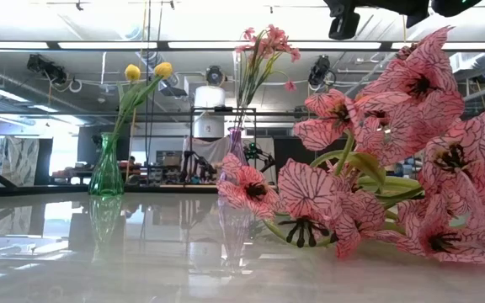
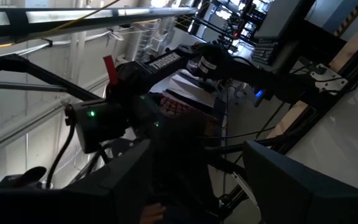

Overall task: Sort flowers into vase by color
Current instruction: Put the bottom pink flower into the purple vase

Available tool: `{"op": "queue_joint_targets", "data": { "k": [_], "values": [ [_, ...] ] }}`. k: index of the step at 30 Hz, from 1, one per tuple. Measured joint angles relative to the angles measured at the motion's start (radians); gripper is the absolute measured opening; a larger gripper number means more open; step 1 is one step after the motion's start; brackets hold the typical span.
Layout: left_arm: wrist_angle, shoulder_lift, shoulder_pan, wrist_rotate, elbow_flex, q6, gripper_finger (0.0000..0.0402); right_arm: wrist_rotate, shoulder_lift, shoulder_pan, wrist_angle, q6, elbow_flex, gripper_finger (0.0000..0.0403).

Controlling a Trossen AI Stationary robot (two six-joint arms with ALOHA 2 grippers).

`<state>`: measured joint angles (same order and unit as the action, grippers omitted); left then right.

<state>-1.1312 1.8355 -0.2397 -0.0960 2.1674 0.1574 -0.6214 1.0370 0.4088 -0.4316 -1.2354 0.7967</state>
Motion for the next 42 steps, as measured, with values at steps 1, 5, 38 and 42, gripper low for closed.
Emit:
{"op": "queue_joint_targets", "data": {
  "k": [1,5,38,42],
  "values": [
    [0.008,0.0,0.004,-0.001,0.0,0.0,0.0254,0.0,0.0,0.0,0.0,0.0,0.0,0.0258],
    [0.021,0.0,0.016,-0.002,0.0,0.001,0.0254,0.0,0.0,0.0,0.0,0.0,0.0,0.0258],
    [0.903,-0.459,0.029,0.012,-1.002,-0.034,0.0254,0.0,0.0,0.0,0.0,0.0,0.0,0.0258],
    [0.976,-0.495,0.029,0.012,-1.097,-0.039,0.0254,0.0,0.0,0.0,0.0,0.0,0.0,0.0258]
  ]
}}
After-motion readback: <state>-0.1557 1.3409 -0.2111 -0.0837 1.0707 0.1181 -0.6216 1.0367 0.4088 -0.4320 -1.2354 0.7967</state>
